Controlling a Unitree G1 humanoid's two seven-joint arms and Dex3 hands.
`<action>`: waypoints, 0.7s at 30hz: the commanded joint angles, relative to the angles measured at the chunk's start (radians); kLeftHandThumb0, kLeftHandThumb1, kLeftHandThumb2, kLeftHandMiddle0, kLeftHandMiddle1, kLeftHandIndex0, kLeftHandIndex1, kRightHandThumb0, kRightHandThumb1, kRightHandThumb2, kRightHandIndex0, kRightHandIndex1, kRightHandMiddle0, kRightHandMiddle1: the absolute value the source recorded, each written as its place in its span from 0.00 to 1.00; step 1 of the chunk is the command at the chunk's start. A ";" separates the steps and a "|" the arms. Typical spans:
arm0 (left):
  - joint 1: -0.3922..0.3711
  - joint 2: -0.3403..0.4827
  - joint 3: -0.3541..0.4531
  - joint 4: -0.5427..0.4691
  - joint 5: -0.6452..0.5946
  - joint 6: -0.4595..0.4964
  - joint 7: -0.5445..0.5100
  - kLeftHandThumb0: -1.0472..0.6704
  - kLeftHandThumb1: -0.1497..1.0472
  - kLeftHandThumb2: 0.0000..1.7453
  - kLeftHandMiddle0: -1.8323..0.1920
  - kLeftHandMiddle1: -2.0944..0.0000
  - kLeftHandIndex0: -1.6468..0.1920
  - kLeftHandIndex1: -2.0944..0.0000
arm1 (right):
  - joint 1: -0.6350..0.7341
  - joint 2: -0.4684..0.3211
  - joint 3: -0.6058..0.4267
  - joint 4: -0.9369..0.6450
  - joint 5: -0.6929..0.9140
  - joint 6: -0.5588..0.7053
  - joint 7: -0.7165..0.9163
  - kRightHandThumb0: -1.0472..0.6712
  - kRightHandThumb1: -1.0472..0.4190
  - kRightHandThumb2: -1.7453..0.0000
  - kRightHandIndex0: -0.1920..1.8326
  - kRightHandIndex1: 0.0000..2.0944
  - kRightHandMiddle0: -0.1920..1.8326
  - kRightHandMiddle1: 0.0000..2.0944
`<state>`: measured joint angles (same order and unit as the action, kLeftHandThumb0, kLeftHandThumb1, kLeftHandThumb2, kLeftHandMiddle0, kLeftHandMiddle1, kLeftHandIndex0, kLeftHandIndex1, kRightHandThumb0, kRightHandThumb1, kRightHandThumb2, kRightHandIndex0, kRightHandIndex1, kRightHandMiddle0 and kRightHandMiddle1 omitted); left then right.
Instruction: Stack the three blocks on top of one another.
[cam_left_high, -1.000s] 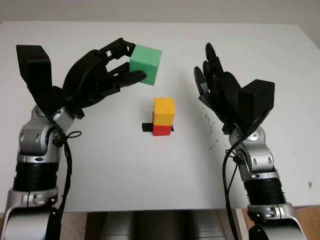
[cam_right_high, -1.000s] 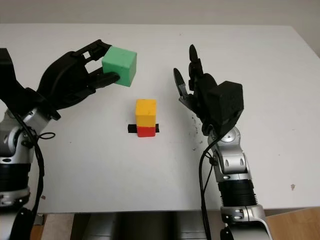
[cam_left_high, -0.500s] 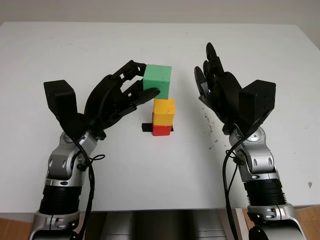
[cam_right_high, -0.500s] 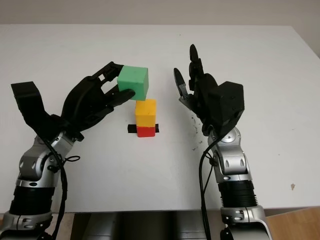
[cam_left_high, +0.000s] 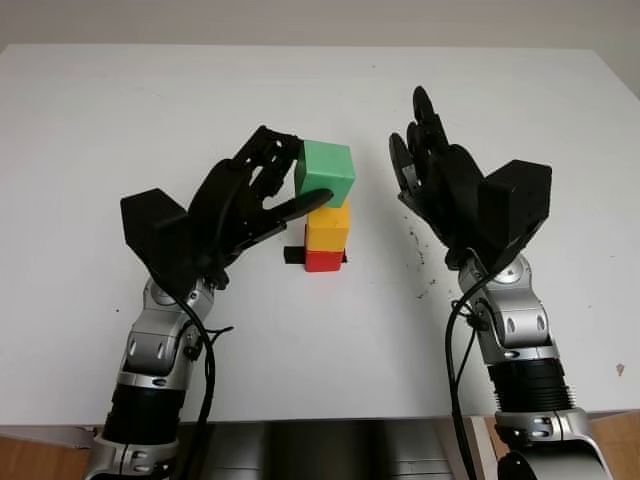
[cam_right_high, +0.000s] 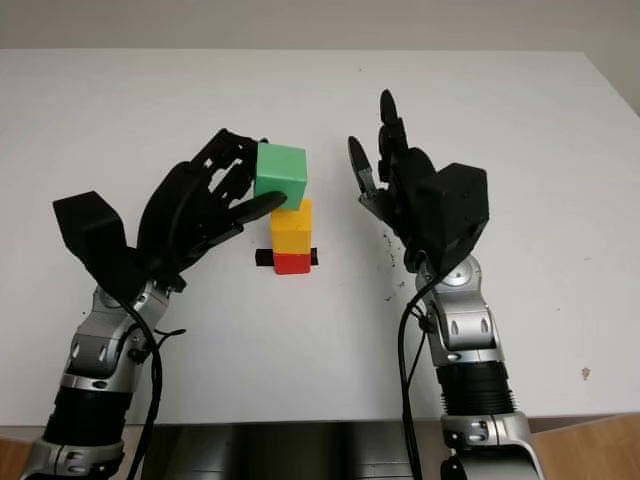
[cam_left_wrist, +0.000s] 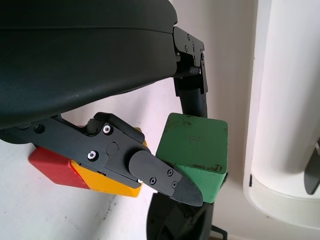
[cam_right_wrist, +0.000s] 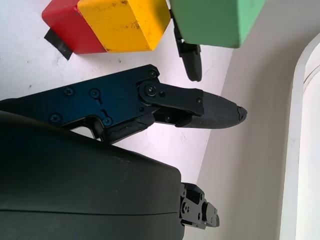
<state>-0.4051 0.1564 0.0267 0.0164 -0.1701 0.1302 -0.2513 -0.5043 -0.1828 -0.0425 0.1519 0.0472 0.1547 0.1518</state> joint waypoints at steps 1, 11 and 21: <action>0.011 -0.013 -0.005 0.004 0.008 -0.027 0.004 0.32 1.00 0.05 0.87 0.97 0.78 0.18 | 0.005 0.005 -0.004 -0.020 0.004 -0.001 -0.002 0.22 0.00 0.67 0.00 0.00 0.00 0.00; 0.017 -0.027 -0.009 0.030 0.040 -0.058 0.030 0.30 1.00 0.05 0.86 0.97 0.77 0.19 | 0.005 0.003 -0.001 -0.020 0.002 -0.005 0.001 0.22 0.00 0.67 0.00 0.00 0.00 0.00; 0.020 -0.039 -0.012 0.061 0.043 -0.064 0.032 0.30 1.00 0.04 0.84 0.97 0.75 0.21 | 0.005 0.000 -0.001 -0.030 -0.001 0.014 -0.003 0.23 0.00 0.67 0.00 0.00 0.00 0.00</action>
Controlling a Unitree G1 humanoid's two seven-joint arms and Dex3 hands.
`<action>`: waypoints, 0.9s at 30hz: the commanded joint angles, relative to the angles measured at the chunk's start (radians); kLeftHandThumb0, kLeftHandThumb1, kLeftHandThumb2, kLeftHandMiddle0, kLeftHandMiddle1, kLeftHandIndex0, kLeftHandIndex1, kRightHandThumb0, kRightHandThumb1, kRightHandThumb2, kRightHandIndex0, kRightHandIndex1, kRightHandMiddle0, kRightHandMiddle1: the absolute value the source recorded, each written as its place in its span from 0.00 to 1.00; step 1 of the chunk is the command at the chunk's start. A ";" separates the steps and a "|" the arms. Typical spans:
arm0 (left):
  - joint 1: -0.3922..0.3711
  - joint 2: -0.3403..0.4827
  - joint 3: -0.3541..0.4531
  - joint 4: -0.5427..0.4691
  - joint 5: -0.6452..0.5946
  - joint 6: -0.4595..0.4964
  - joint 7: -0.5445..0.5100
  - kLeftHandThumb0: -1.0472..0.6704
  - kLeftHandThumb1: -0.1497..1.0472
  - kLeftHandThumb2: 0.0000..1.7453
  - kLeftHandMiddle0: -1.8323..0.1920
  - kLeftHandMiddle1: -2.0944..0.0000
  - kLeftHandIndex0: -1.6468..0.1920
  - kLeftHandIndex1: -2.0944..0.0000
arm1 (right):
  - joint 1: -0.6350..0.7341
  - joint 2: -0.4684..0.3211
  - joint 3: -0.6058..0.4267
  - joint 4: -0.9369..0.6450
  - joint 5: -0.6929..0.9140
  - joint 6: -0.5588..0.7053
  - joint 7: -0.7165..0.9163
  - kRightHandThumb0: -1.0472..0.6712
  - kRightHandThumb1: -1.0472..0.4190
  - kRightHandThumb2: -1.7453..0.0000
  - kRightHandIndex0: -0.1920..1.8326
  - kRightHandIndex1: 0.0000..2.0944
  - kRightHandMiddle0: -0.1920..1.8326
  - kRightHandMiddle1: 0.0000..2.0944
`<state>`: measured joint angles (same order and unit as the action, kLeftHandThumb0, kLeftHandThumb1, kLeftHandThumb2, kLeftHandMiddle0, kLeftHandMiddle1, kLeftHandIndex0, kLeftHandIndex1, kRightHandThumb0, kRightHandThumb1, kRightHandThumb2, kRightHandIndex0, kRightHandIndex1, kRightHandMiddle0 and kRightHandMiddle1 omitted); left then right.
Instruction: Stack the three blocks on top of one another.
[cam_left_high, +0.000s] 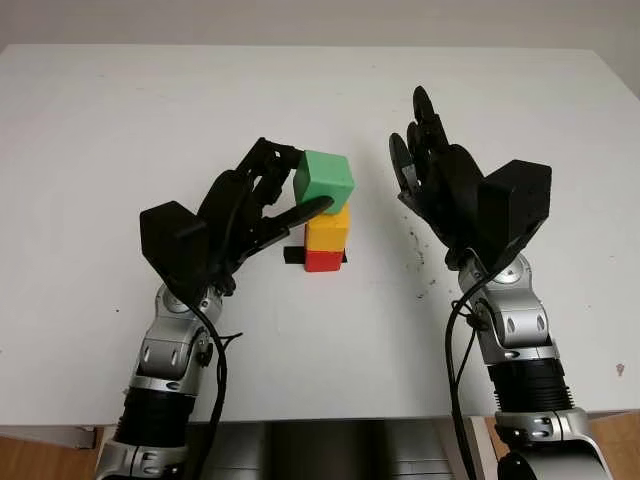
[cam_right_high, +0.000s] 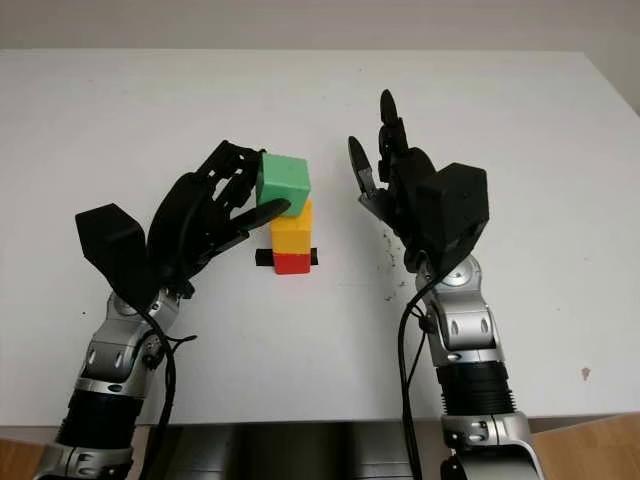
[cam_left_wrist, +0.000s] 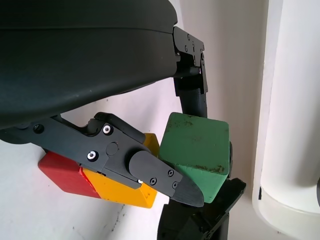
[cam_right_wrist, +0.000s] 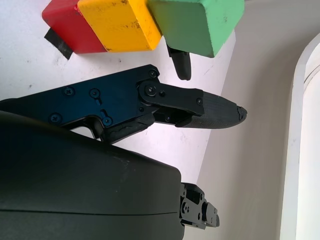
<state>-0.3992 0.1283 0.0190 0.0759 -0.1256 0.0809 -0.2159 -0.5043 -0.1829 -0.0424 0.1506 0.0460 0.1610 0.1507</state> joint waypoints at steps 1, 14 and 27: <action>0.015 -0.012 -0.005 0.002 -0.004 -0.013 -0.005 0.30 1.00 0.04 0.84 0.97 0.74 0.21 | 0.005 -0.001 0.000 -0.029 -0.003 0.008 -0.002 0.22 0.00 0.67 0.00 0.00 0.00 0.00; 0.028 -0.017 -0.022 0.002 0.000 0.028 -0.021 0.28 1.00 0.03 0.84 0.98 0.72 0.22 | 0.006 0.000 -0.002 -0.027 -0.001 0.002 0.001 0.23 0.00 0.66 0.00 0.00 0.00 0.00; 0.036 -0.012 -0.039 -0.019 0.013 0.068 -0.015 0.26 0.99 0.03 0.85 0.97 0.73 0.20 | 0.005 -0.002 -0.005 -0.023 0.001 -0.001 0.002 0.22 0.00 0.67 0.00 0.00 0.00 0.00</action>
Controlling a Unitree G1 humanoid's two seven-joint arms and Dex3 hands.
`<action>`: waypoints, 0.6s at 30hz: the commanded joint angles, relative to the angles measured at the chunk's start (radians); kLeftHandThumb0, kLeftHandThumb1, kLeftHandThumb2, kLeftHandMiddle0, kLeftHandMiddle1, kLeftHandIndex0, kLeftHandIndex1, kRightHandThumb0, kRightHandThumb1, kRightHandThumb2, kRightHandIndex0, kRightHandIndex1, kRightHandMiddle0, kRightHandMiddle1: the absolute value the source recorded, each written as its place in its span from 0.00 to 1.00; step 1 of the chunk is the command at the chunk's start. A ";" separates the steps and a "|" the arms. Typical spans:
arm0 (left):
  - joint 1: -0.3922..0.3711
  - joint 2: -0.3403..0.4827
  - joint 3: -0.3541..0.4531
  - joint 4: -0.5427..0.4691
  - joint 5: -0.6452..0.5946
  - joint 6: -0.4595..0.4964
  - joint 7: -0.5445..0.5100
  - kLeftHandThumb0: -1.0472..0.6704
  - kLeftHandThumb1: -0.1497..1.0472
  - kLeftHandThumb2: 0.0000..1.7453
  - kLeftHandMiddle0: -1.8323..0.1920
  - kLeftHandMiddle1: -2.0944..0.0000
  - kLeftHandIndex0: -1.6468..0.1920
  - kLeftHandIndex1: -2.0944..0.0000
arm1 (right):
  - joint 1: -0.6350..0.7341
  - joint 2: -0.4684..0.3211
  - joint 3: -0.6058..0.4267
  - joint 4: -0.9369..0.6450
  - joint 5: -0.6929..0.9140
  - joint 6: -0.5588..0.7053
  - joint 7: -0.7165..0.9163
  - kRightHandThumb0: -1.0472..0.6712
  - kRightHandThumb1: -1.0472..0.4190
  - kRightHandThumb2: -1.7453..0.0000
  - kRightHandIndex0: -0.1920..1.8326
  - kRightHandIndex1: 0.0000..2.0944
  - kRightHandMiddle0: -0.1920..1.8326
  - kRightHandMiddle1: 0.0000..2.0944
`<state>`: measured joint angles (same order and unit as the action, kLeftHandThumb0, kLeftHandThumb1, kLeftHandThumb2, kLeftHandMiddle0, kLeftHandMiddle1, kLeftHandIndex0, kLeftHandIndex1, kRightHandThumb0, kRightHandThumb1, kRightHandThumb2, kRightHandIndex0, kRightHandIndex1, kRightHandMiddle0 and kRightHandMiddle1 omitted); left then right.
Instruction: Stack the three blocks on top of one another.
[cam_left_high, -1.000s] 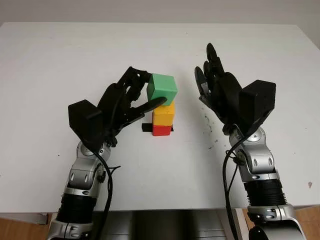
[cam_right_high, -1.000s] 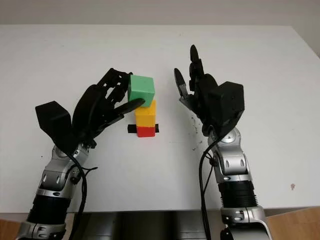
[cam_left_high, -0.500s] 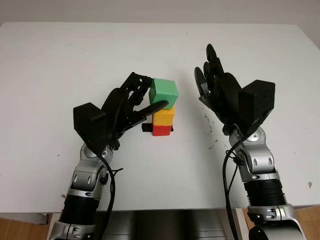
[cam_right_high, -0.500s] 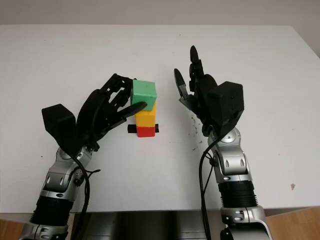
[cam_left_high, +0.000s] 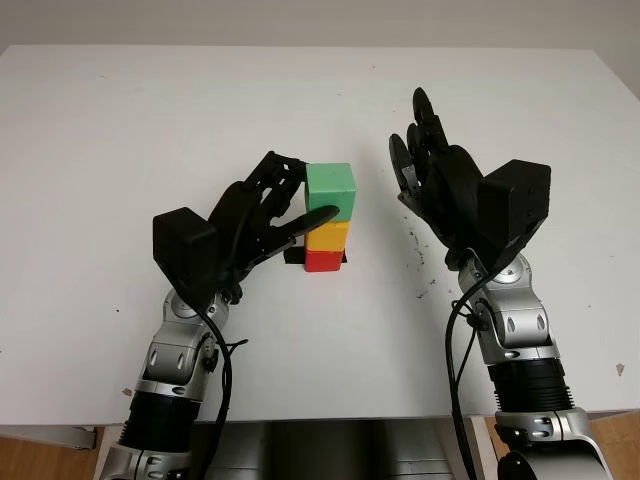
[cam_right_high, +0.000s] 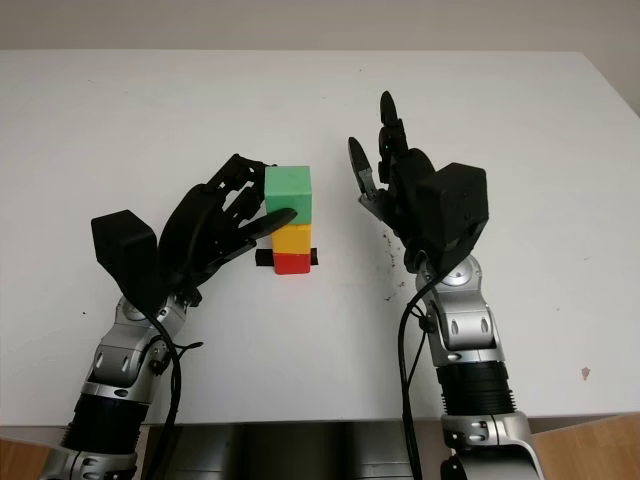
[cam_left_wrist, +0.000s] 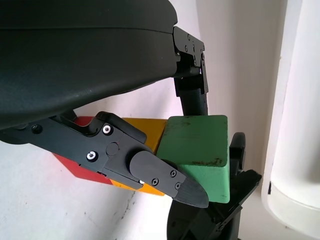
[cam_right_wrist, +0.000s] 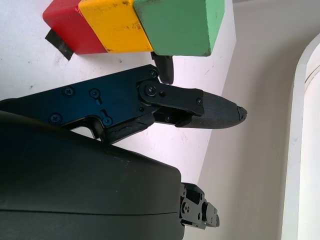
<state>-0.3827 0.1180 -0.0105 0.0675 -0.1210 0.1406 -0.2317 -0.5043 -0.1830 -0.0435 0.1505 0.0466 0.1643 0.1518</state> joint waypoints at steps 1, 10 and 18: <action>0.020 -0.001 -0.010 -0.010 0.011 0.006 0.001 0.26 0.99 0.03 0.84 0.97 0.73 0.20 | 0.005 -0.002 -0.003 -0.021 0.000 -0.006 0.001 0.22 0.00 0.67 0.00 0.00 0.00 0.00; 0.020 -0.001 -0.007 -0.012 0.017 0.006 0.000 0.26 0.99 0.03 0.85 0.97 0.73 0.19 | -0.001 -0.002 -0.003 -0.015 -0.002 -0.014 0.007 0.22 0.00 0.67 0.00 0.00 0.00 0.01; 0.020 -0.009 -0.008 -0.009 0.025 -0.005 0.017 0.28 0.97 0.03 0.84 0.97 0.74 0.18 | -0.003 -0.005 -0.003 -0.012 -0.001 -0.010 0.013 0.22 0.00 0.67 0.00 0.00 0.00 0.00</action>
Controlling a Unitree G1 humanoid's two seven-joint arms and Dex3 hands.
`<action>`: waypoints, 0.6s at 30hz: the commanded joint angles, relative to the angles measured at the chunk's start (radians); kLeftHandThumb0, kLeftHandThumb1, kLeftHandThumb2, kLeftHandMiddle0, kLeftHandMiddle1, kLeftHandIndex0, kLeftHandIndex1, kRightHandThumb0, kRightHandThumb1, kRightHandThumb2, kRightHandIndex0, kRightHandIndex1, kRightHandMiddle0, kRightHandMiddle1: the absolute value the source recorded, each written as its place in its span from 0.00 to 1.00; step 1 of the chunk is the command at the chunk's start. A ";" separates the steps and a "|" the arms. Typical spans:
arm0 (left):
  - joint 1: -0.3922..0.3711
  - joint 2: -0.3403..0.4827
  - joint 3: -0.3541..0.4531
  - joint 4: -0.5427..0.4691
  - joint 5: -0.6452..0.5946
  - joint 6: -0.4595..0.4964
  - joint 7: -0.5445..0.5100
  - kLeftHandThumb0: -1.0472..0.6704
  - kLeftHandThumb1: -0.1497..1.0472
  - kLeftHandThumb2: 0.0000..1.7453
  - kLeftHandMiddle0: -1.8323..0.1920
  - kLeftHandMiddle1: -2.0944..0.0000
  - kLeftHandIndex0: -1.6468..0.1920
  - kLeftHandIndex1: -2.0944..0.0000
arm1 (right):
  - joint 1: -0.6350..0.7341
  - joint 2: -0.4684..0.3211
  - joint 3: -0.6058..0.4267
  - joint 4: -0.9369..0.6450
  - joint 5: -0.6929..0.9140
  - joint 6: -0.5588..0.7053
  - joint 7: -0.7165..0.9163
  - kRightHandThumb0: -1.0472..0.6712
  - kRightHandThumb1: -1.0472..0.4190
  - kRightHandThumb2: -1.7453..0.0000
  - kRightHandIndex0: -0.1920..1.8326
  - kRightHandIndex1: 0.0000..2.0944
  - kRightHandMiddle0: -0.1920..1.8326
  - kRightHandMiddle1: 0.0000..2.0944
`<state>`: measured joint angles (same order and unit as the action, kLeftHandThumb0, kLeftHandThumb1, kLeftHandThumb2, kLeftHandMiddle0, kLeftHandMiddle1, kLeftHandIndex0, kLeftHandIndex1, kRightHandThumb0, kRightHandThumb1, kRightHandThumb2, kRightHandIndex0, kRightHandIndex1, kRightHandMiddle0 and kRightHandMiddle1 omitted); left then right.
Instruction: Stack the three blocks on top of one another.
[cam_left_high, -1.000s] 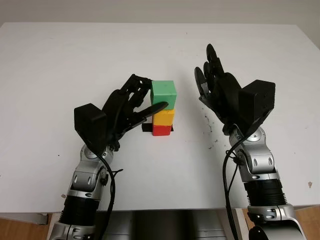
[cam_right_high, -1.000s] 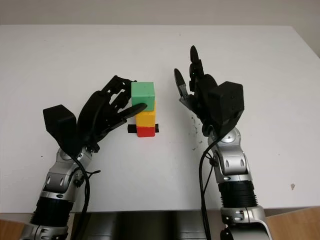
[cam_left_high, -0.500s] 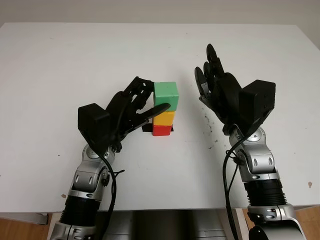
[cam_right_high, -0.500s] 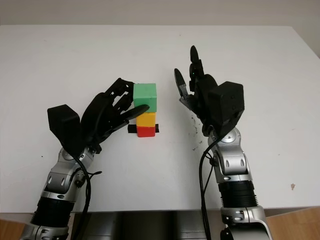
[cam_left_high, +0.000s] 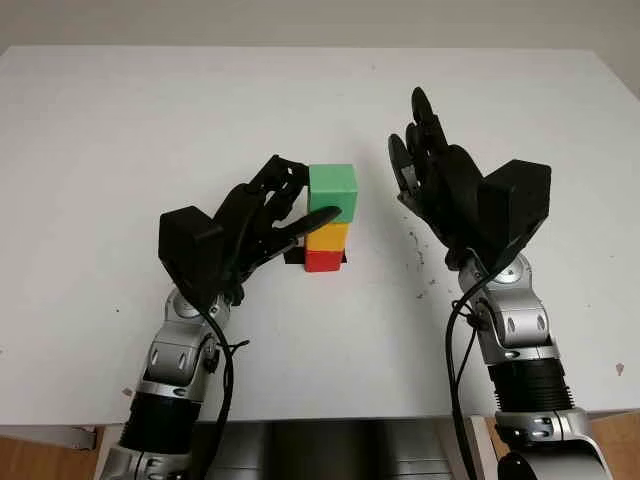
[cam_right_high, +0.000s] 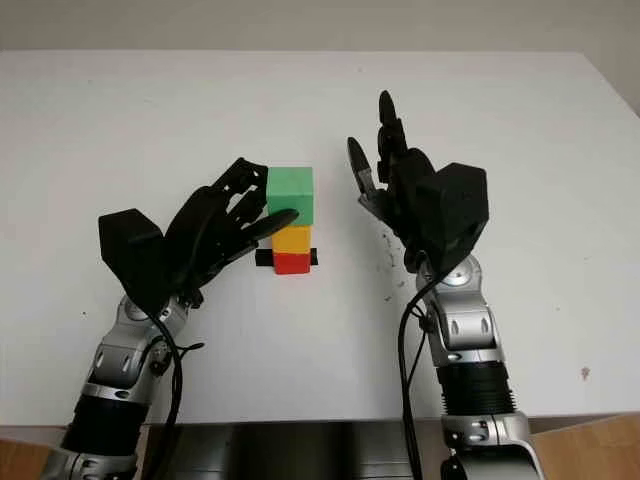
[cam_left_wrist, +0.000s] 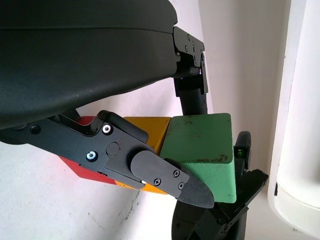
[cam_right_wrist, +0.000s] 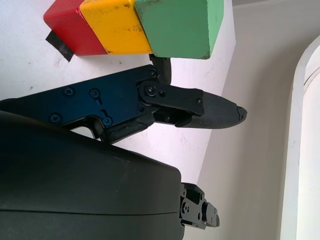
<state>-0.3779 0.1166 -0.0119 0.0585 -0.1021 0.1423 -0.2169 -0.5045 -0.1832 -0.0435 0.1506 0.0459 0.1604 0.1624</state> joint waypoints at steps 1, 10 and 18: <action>0.015 -0.008 -0.006 -0.001 0.006 -0.004 0.004 0.28 0.97 0.03 0.84 0.97 0.74 0.17 | -0.003 -0.004 -0.003 -0.012 0.000 -0.008 0.001 0.22 0.00 0.67 0.00 0.00 0.00 0.00; 0.018 -0.009 -0.001 0.002 -0.016 -0.012 -0.016 0.27 0.97 0.03 0.85 0.98 0.78 0.14 | -0.001 -0.005 -0.001 -0.011 -0.005 -0.010 -0.001 0.21 0.00 0.67 0.00 0.00 0.00 0.01; 0.022 0.009 -0.002 0.014 -0.044 -0.027 -0.082 0.21 0.99 0.03 0.91 0.98 0.89 0.43 | 0.001 -0.002 -0.005 -0.017 -0.001 -0.009 -0.001 0.23 0.00 0.66 0.00 0.00 0.00 0.00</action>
<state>-0.3671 0.1225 -0.0102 0.0694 -0.1438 0.1298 -0.2885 -0.5045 -0.1832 -0.0438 0.1507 0.0428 0.1567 0.1617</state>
